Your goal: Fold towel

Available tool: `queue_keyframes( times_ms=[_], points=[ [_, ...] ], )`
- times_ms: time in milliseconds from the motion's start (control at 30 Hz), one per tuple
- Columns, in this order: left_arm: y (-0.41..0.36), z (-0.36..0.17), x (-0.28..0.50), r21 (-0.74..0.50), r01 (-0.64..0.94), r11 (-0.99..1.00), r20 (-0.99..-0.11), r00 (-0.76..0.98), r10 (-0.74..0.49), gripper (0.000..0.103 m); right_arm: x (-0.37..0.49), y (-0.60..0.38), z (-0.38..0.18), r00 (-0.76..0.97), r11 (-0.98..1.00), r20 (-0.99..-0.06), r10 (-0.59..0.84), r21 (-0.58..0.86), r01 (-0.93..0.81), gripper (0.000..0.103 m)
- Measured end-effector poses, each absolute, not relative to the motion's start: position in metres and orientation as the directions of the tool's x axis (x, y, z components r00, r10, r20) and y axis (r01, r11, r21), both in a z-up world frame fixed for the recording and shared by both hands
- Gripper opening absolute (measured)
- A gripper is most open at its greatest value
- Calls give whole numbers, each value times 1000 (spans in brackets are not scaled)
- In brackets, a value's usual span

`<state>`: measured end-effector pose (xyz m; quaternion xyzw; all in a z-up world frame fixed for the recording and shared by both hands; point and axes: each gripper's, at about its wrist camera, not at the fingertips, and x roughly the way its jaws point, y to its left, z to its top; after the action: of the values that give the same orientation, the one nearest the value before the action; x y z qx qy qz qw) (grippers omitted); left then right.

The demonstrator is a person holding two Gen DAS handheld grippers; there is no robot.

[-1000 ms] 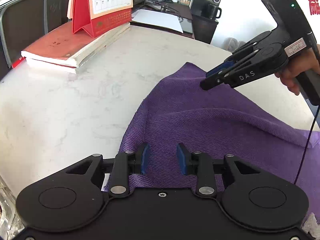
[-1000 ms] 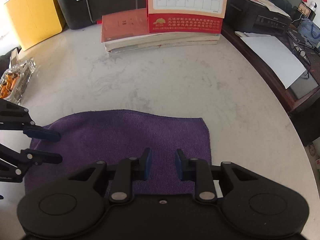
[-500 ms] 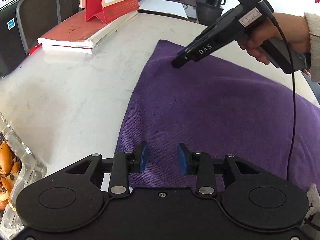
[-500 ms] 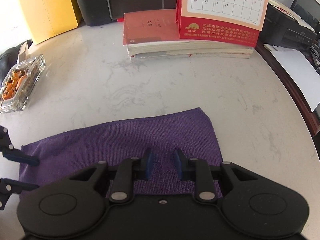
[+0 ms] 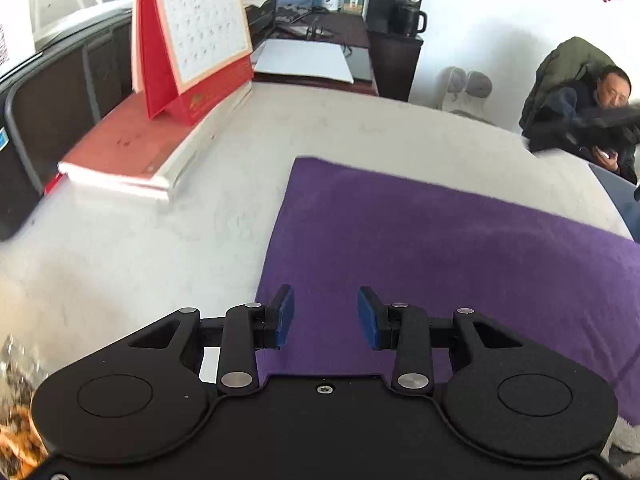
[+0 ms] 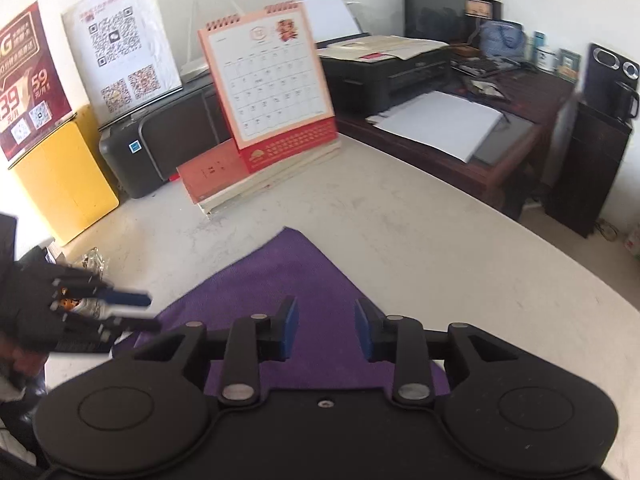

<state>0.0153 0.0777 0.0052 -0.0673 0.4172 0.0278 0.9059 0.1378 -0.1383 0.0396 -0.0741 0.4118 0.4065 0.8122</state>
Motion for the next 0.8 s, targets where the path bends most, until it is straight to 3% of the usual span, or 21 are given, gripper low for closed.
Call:
queue_keyframes(
  times_ms=[133,400,600,800],
  points=[
    [90,-4,76,-188,-80,979,-761,641,-94,34,106,-209,23,376,789,-784,493,221,-574,30],
    [79,-42,140,-108,-13,994,-820,567,-82,34,60,-288,-26,434,945,-849,301,205,-253,30],
    [65,-47,138,10,24,1000,-820,572,-6,35,76,-310,-45,466,980,-869,167,95,-174,30],
    [71,-44,136,11,4,1000,-817,576,6,37,111,-338,-68,483,994,-874,59,6,-109,30]
  ],
)
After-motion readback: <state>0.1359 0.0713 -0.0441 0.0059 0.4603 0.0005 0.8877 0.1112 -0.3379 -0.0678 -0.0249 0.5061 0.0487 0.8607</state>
